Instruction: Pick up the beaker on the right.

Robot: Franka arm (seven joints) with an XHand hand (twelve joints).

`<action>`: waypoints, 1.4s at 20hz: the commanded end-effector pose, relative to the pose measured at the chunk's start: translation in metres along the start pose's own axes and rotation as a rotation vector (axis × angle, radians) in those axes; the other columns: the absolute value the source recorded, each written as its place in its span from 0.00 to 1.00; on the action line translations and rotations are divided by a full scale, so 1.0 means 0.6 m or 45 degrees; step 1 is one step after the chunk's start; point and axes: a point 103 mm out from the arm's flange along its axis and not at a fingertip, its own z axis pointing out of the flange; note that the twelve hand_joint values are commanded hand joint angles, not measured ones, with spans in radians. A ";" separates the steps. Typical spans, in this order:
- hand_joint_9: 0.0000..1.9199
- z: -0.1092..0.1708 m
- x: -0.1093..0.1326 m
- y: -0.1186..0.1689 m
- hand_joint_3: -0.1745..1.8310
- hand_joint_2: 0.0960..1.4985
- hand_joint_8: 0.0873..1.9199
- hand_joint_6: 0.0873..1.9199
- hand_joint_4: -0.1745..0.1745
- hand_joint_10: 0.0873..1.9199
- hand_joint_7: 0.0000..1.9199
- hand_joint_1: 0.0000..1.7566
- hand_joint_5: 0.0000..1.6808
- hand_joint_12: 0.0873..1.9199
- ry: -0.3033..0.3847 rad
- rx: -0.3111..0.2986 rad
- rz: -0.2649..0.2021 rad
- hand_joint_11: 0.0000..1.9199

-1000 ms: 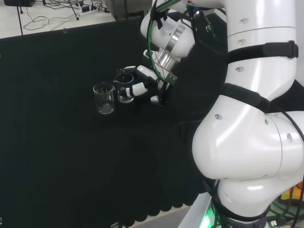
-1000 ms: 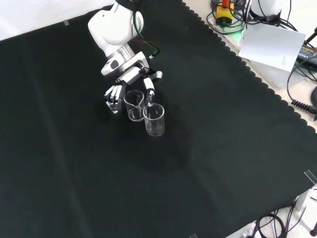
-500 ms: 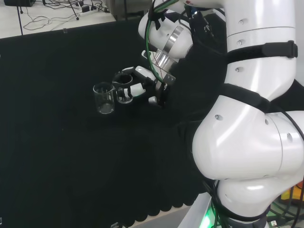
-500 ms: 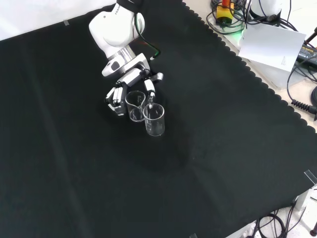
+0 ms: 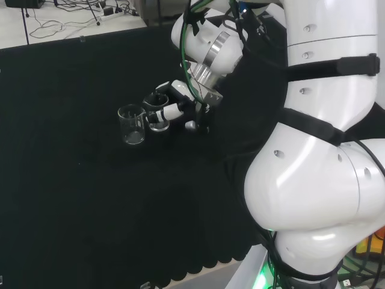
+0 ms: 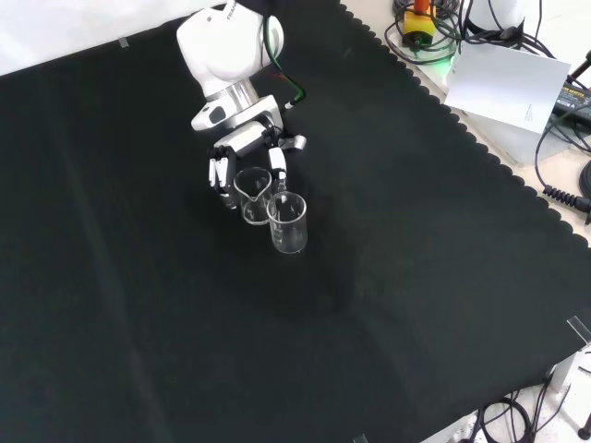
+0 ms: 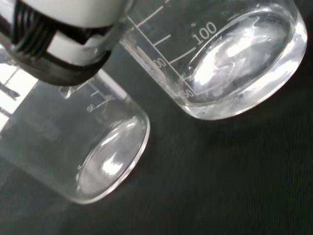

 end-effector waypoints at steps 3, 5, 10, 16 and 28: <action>0.77 -0.066 0.006 0.003 0.24 0.54 0.01 0.26 1.00 0.01 0.85 0.63 0.75 0.47 -0.150 -0.067 0.035 0.55; 0.78 -0.085 0.001 -0.001 0.24 0.53 0.01 0.26 1.00 0.01 0.85 0.63 0.76 0.46 -0.165 -0.071 0.035 0.56; 0.79 -0.121 -0.009 -0.010 0.25 0.52 0.01 0.26 1.00 0.00 0.86 0.63 0.76 0.46 -0.177 -0.038 0.046 0.57; 0.80 -0.162 -0.011 -0.025 0.26 0.51 0.00 0.26 1.00 0.00 0.87 0.63 0.76 0.45 -0.192 0.036 0.036 0.58; 0.80 -0.178 0.042 -0.034 0.27 0.51 0.00 0.26 1.00 0.00 0.87 0.63 0.76 0.45 -0.243 0.182 -0.043 0.58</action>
